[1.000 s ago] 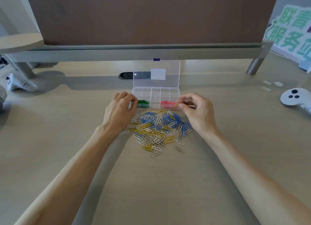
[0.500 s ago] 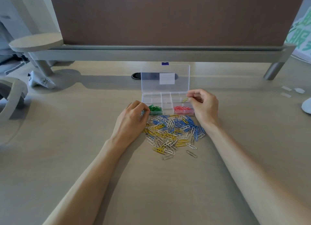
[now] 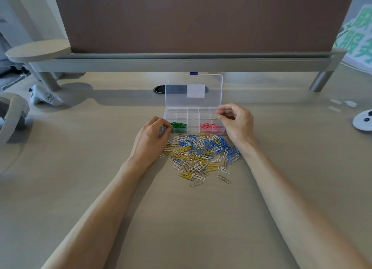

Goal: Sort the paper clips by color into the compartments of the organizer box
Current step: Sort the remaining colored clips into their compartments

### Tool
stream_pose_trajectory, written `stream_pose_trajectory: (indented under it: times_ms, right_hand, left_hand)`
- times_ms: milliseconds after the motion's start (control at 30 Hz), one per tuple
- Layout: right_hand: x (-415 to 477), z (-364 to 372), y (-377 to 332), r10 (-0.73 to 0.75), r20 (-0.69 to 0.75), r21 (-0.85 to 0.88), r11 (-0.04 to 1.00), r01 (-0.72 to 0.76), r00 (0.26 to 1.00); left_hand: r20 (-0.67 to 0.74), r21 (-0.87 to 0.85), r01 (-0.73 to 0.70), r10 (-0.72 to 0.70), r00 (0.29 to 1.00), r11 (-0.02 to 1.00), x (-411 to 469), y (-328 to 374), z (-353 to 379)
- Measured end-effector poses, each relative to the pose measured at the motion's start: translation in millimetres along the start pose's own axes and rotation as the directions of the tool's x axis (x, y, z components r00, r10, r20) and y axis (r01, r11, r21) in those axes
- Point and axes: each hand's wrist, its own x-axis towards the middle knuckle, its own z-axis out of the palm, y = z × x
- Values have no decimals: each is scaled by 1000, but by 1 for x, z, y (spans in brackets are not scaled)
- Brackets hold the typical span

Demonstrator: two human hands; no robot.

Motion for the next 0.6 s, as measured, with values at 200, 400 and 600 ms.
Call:
stream_pose_trajectory:
  times_ms: [200,400,600]
  right_hand:
    - [-1,-1,-1,25,2,27,999,-25,1000]
    - [-2,-4,-1,63,1,80,995,-62,998]
    - [-2,-3,-1,52,15,53,997,-53,999]
  left_hand:
    - [16,-2,21,-21,1000,1000,-2,2,-2]
    - [24,6,45,-45,999,999,-4,6,-4]
    - [24,20,67,-67,997,998,-3,8,-6]
